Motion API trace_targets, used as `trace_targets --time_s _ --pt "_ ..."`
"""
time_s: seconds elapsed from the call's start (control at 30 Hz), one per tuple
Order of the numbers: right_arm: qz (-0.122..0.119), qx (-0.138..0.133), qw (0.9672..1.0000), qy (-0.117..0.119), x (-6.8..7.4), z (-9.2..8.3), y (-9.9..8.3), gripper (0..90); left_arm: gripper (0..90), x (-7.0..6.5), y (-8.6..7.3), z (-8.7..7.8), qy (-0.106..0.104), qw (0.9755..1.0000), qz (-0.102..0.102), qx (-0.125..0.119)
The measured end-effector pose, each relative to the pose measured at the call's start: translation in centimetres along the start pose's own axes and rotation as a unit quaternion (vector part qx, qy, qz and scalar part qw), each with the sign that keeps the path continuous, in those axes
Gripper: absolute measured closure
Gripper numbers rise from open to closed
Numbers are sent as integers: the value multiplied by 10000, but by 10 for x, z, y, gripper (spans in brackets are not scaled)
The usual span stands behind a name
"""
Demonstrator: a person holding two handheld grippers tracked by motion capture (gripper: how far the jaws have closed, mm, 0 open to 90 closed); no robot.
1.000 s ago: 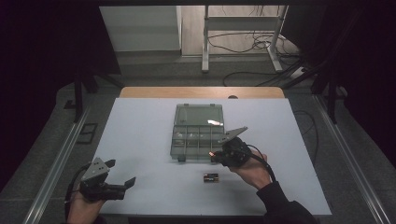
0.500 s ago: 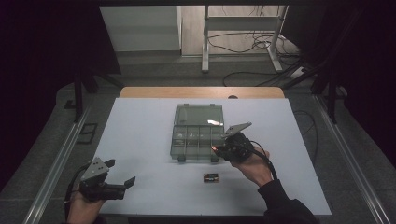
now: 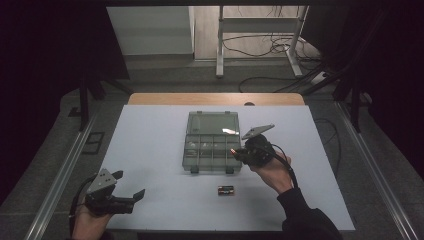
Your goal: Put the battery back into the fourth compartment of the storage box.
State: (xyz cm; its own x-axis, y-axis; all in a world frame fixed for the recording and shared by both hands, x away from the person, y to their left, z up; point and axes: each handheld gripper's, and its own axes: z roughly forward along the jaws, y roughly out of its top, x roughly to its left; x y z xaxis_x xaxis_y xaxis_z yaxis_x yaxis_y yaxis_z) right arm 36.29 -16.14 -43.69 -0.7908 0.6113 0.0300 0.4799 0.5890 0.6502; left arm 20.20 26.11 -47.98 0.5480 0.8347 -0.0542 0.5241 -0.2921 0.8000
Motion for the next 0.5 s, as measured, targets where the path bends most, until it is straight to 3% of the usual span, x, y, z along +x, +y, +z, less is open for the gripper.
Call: trace_targets --time_s 0.5 --pt "267 -6 9991 -331 -22 8 15 764 22 1 0 0 -2 10000 -25 -2"
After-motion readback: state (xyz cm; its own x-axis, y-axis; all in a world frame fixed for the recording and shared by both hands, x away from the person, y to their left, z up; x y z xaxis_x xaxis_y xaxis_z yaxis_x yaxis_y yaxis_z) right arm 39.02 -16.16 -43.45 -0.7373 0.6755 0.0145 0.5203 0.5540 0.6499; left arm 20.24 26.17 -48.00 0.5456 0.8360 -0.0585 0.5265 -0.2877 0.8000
